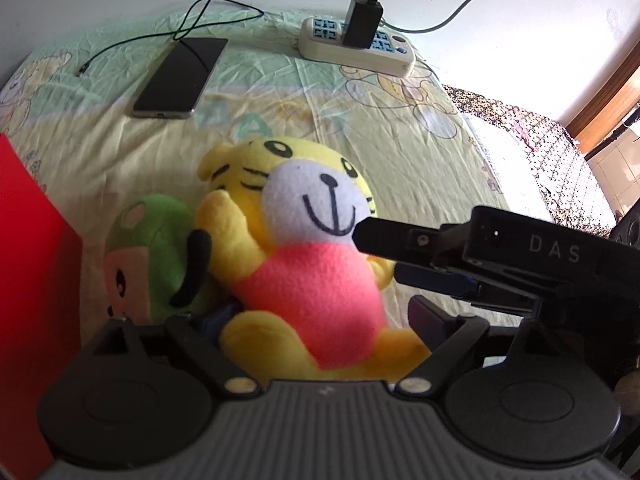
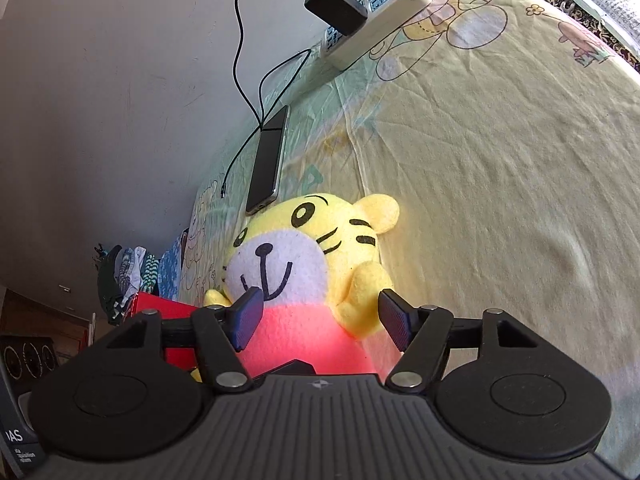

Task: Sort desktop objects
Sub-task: 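Reach both grippers to the yellow tiger plush and close on it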

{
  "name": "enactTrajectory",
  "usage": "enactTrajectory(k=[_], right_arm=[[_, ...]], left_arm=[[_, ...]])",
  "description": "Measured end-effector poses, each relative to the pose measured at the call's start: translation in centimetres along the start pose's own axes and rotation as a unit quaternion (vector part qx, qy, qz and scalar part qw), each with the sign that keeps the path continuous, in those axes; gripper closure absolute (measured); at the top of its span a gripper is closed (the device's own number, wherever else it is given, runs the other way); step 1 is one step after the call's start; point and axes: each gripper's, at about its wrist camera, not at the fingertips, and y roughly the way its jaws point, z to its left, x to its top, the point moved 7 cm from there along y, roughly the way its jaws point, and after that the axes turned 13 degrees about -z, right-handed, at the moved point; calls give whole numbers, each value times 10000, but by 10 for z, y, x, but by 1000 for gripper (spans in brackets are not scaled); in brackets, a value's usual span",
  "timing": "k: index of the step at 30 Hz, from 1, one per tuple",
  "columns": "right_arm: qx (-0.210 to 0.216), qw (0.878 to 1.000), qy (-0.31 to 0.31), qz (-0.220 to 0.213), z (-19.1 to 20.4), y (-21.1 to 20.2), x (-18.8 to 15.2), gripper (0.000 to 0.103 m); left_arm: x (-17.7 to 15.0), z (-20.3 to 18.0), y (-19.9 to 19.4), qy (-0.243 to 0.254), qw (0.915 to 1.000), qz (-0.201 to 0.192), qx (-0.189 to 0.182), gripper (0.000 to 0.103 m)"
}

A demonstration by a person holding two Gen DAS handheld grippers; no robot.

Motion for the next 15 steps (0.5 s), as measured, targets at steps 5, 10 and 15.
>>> enactTrajectory(k=[5,10,15], right_arm=[[-21,9998,-85,163,-3,15,-1,29],[50,9995,20,298,-7,28,-3,26],[297,9984,248,411,-12,27,-3,38]], left_arm=[[3,1,11,23,9999,-16,140,12],[2,-1,17,93,9996,-22,256,11],[2,-7,13,103,9997,-42,227,11]])
